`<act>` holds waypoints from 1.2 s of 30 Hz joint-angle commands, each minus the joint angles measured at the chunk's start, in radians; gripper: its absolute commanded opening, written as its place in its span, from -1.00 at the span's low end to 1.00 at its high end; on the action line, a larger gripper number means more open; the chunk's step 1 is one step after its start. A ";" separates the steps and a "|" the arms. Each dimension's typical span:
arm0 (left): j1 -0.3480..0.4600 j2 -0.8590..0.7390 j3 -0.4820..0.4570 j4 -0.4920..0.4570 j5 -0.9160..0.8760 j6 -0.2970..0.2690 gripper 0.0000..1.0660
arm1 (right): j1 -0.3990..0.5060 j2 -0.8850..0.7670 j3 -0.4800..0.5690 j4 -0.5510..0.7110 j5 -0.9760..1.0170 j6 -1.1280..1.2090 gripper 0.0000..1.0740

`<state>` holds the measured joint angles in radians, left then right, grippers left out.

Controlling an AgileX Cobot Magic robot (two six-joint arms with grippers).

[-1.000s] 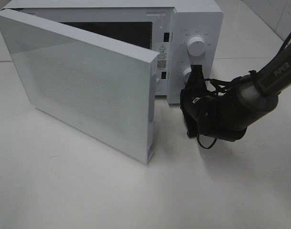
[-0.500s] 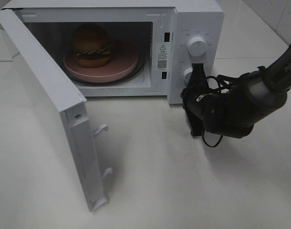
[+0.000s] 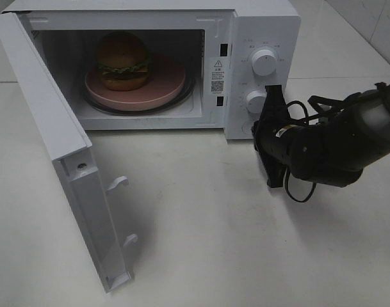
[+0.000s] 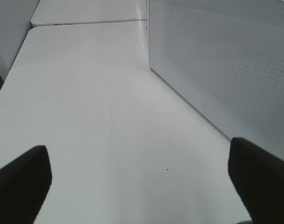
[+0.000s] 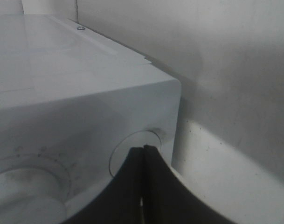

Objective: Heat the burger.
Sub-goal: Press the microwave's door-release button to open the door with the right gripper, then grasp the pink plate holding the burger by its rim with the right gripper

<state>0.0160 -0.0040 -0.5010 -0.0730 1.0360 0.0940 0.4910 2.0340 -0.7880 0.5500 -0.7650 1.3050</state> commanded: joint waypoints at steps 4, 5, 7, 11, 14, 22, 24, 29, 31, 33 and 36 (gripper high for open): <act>0.001 -0.024 0.002 -0.006 -0.007 0.000 0.83 | 0.002 -0.121 0.049 -0.070 0.124 -0.103 -1.00; 0.001 -0.024 0.002 -0.006 -0.007 0.000 0.83 | 0.002 -0.121 0.049 -0.070 0.124 -0.103 -1.00; 0.001 -0.024 0.002 -0.006 -0.007 0.000 0.83 | 0.002 -0.169 0.057 -0.098 0.205 -0.184 -0.99; 0.001 -0.024 0.002 -0.006 -0.007 0.000 0.83 | 0.002 -0.212 0.057 -0.124 0.299 -0.258 -0.97; 0.001 -0.024 0.002 -0.006 -0.007 0.000 0.83 | 0.002 -0.268 0.057 -0.184 0.417 -0.372 -0.96; 0.001 -0.024 0.002 -0.006 -0.007 0.000 0.83 | -0.001 -0.371 0.057 -0.260 0.618 -0.622 -0.92; 0.001 -0.024 0.002 -0.006 -0.007 0.000 0.83 | -0.001 -0.400 0.053 -0.261 0.682 -0.707 -0.92; 0.001 -0.024 0.002 -0.006 -0.007 0.000 0.83 | -0.001 -0.464 0.053 -0.261 0.834 -0.905 -0.89; 0.001 -0.024 0.002 -0.006 -0.007 0.000 0.83 | -0.001 -0.477 0.053 -0.261 0.879 -0.967 -0.89; 0.001 -0.024 0.002 -0.006 -0.007 0.000 0.83 | -0.001 -0.485 0.053 -0.261 0.903 -0.994 -0.88; 0.001 -0.024 0.002 -0.006 -0.007 0.000 0.83 | -0.001 -0.504 0.053 -0.261 0.969 -1.056 -0.87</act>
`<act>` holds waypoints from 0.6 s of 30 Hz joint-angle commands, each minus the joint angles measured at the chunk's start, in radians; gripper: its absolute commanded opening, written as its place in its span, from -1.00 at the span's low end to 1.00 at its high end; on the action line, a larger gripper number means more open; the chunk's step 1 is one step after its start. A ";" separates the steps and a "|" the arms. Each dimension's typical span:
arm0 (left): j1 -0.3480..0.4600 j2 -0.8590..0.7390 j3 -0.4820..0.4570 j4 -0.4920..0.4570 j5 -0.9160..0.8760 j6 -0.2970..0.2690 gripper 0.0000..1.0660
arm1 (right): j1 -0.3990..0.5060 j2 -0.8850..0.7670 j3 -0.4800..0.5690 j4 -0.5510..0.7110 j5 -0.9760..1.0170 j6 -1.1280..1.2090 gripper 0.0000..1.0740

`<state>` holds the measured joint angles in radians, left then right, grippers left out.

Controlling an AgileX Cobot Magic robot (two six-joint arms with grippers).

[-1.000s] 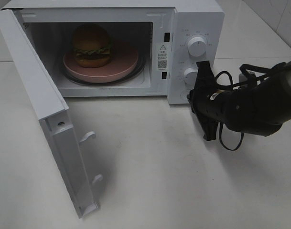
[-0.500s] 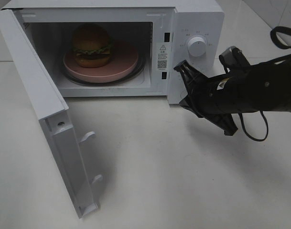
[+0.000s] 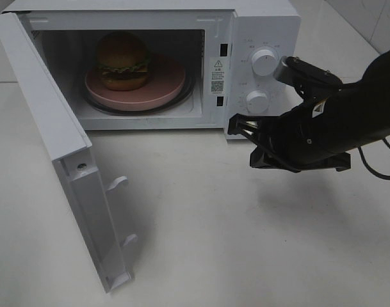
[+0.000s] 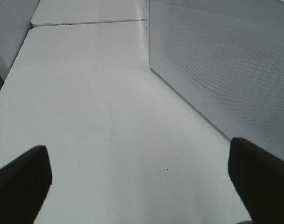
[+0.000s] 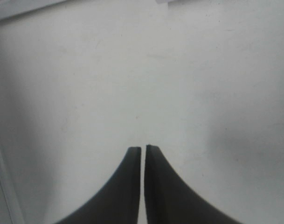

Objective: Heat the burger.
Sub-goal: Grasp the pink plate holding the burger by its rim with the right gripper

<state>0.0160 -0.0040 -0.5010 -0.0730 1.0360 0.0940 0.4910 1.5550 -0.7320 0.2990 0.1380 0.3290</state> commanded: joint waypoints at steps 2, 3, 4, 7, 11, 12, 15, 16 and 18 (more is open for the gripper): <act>0.001 -0.024 0.002 -0.006 -0.007 0.000 0.83 | -0.001 -0.046 -0.004 -0.010 0.146 -0.160 -0.86; 0.001 -0.024 0.002 -0.006 -0.007 0.000 0.83 | -0.001 -0.046 -0.004 -0.010 0.146 -0.160 -0.86; 0.001 -0.024 0.002 -0.006 -0.007 0.000 0.83 | -0.001 -0.047 -0.008 -0.012 0.176 -0.182 -0.85; 0.001 -0.024 0.002 -0.006 -0.007 0.000 0.83 | -0.001 -0.050 -0.034 -0.021 0.282 -0.245 -0.84; 0.001 -0.024 0.002 -0.006 -0.007 0.000 0.83 | -0.001 -0.050 -0.069 -0.035 0.386 -0.311 -0.82; 0.001 -0.024 0.002 -0.006 -0.007 0.000 0.83 | -0.001 -0.050 -0.095 -0.035 0.445 -0.364 -0.81; 0.001 -0.024 0.002 -0.006 -0.007 0.000 0.83 | -0.001 -0.050 -0.130 -0.035 0.511 -0.431 -0.80; 0.001 -0.024 0.002 -0.006 -0.007 0.000 0.83 | -0.001 -0.050 -0.156 -0.038 0.561 -0.469 -0.79; 0.001 -0.024 0.002 -0.006 -0.007 0.000 0.83 | -0.001 -0.050 -0.166 -0.038 0.583 -0.488 -0.79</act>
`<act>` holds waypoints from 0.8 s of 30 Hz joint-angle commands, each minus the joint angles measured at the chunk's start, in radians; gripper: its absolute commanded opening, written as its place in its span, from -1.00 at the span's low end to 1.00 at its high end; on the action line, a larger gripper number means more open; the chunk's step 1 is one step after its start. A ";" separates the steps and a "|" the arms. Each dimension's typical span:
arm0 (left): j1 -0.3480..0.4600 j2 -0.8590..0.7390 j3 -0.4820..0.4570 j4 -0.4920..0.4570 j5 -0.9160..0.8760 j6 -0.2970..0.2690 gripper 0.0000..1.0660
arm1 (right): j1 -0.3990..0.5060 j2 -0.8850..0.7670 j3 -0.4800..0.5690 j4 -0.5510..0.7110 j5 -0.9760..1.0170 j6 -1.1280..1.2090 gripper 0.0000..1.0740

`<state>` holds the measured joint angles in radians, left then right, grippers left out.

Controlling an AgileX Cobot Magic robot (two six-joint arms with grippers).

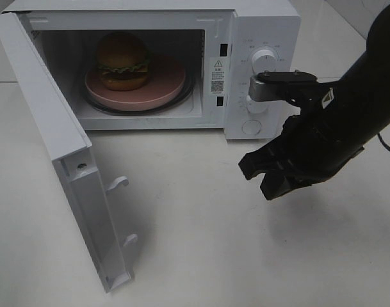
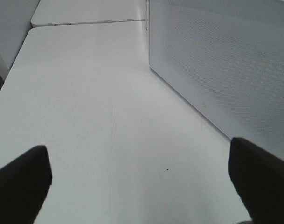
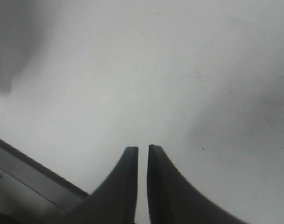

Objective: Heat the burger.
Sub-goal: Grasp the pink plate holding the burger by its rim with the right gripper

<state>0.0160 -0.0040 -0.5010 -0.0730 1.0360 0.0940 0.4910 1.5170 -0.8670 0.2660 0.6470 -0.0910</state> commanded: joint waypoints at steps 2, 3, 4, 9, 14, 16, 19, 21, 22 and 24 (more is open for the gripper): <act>0.001 -0.024 0.002 -0.006 -0.007 0.000 0.83 | -0.001 -0.012 -0.052 -0.005 0.112 -0.128 -0.78; 0.001 -0.024 0.002 -0.006 -0.007 0.000 0.83 | -0.001 -0.012 -0.064 -0.005 0.128 -0.163 -0.77; 0.001 -0.024 0.002 -0.006 -0.007 0.000 0.83 | -0.001 -0.012 -0.064 -0.005 0.128 -0.163 -0.77; 0.001 -0.024 0.002 -0.006 -0.007 0.000 0.83 | -0.001 -0.012 -0.151 -0.007 0.226 -0.441 -0.74; 0.001 -0.024 0.002 -0.006 -0.007 0.000 0.83 | -0.001 -0.012 -0.210 -0.007 0.269 -0.616 -0.72; 0.001 -0.024 0.002 -0.006 -0.007 0.000 0.83 | -0.001 -0.012 -0.232 -0.007 0.282 -0.692 -0.72; 0.001 -0.024 0.002 -0.006 -0.007 0.000 0.83 | -0.001 -0.012 -0.268 -0.009 0.309 -0.806 -0.71; 0.001 -0.024 0.002 -0.006 -0.007 0.000 0.83 | -0.001 -0.012 -0.293 -0.015 0.328 -0.893 -0.70; 0.001 -0.024 0.002 -0.006 -0.007 0.000 0.83 | -0.001 -0.012 -0.302 -0.019 0.332 -0.926 -0.70; 0.001 -0.024 0.002 -0.006 -0.007 0.000 0.83 | -0.001 -0.012 -0.320 -0.028 0.335 -0.997 -0.69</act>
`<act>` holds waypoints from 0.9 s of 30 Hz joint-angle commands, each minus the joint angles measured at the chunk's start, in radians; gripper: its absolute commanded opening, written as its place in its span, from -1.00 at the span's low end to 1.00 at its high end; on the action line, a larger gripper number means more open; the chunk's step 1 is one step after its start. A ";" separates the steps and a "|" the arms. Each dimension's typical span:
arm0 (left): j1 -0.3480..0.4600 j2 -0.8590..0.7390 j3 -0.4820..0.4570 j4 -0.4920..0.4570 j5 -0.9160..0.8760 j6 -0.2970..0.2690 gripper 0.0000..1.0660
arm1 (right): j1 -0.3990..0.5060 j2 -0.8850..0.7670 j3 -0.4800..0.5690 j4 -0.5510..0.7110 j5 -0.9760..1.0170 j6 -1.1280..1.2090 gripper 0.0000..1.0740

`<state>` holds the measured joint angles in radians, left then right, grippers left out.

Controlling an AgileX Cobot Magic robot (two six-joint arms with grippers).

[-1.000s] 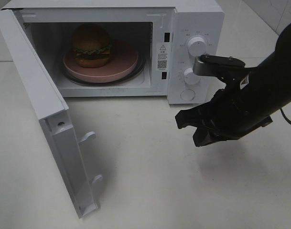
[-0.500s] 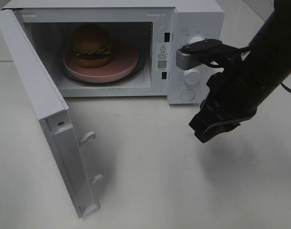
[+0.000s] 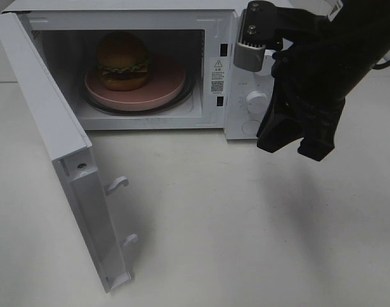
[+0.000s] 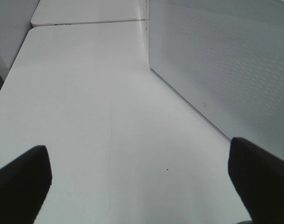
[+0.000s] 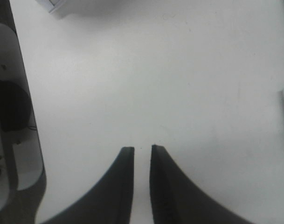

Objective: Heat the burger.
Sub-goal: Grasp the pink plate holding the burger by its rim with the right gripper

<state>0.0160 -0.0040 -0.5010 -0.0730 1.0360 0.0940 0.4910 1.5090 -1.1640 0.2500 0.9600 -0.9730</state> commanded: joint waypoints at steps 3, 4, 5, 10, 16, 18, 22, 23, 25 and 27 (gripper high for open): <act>0.001 -0.024 0.002 -0.006 -0.007 0.000 0.83 | -0.001 -0.004 -0.040 -0.033 0.024 -0.205 -0.67; 0.001 -0.024 0.002 -0.006 -0.007 0.000 0.83 | -0.001 -0.004 -0.049 -0.048 0.024 -0.256 -0.65; 0.001 -0.024 0.002 -0.006 -0.007 0.000 0.83 | -0.001 -0.004 -0.049 -0.048 0.024 -0.256 -0.65; 0.001 -0.024 0.002 -0.006 -0.007 0.000 0.83 | 0.001 -0.004 -0.048 -0.146 0.000 -0.303 -0.49; 0.001 -0.024 0.002 -0.006 -0.007 0.000 0.83 | 0.001 -0.004 -0.048 -0.196 -0.041 -0.303 -0.21; 0.001 -0.024 0.002 -0.006 -0.007 0.000 0.83 | 0.001 -0.004 -0.048 -0.199 -0.060 -0.303 -0.12; 0.001 -0.024 0.002 -0.006 -0.007 0.000 0.83 | 0.001 -0.004 -0.048 -0.199 -0.091 -0.302 0.16; 0.001 -0.024 0.002 -0.006 -0.007 0.000 0.83 | 0.001 -0.004 -0.048 -0.199 -0.091 -0.302 0.16; 0.001 -0.024 0.002 -0.006 -0.007 0.000 0.83 | 0.001 -0.004 -0.048 -0.197 -0.121 -0.299 0.40; 0.001 -0.024 0.002 -0.006 -0.007 0.000 0.83 | 0.002 -0.004 -0.048 -0.197 -0.129 -0.288 0.53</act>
<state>0.0160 -0.0040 -0.5010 -0.0730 1.0360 0.0940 0.4910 1.5090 -1.2070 0.0510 0.8410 -1.2600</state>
